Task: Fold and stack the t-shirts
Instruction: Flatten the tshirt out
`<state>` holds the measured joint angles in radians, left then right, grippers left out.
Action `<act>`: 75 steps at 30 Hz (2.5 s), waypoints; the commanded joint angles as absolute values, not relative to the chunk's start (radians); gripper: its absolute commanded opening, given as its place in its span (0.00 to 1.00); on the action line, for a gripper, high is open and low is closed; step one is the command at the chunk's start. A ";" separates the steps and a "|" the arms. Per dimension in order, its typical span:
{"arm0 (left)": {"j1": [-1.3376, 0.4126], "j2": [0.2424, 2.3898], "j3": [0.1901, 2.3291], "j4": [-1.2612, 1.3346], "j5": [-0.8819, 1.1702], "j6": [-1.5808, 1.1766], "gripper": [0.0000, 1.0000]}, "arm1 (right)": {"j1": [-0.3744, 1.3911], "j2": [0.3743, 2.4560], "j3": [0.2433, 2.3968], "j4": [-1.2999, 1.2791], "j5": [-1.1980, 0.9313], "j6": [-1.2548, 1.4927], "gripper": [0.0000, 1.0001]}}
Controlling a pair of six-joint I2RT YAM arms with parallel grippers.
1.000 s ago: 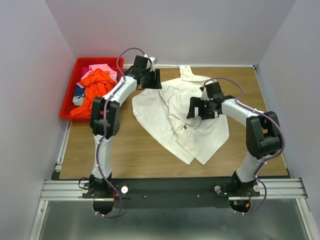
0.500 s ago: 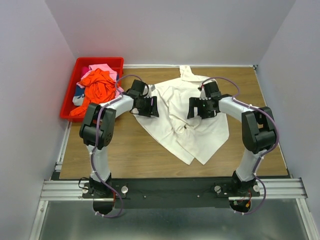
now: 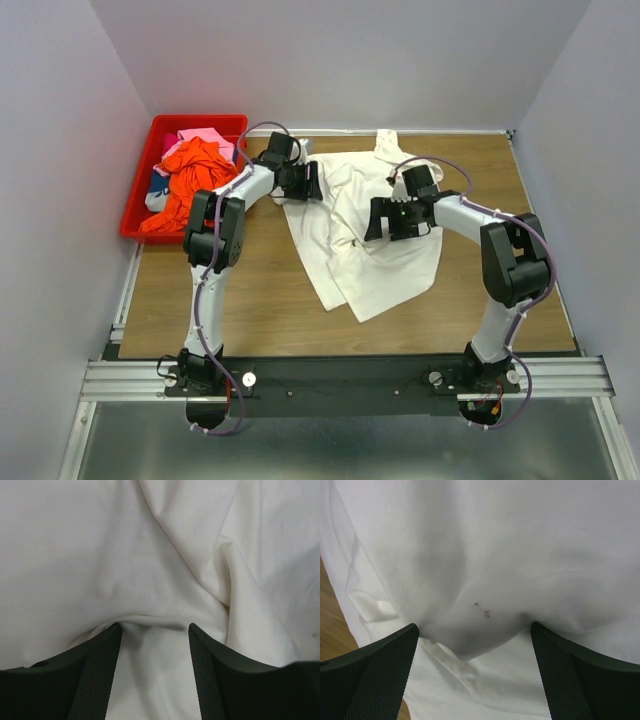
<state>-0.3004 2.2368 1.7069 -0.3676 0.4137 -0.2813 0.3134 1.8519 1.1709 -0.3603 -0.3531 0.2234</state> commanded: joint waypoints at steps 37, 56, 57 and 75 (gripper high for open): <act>-0.445 1.542 1.044 -0.377 0.141 -0.310 0.59 | 0.342 1.628 1.252 -0.387 -0.182 0.317 1.00; -0.545 1.483 0.842 -0.337 0.094 -0.503 0.56 | 0.419 1.488 1.020 -0.354 -0.221 0.328 1.00; -0.546 1.512 0.850 -0.337 0.084 -0.496 0.56 | 0.423 1.482 1.017 -0.353 -0.219 0.328 1.00; -0.560 1.669 0.890 -0.314 0.024 -0.485 0.36 | 0.548 1.457 0.982 -0.354 -0.192 0.314 1.00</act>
<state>-0.5465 1.6215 0.8944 -0.3264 0.0292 -0.4873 0.5152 1.4788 0.9993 -0.3599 -0.2127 0.3218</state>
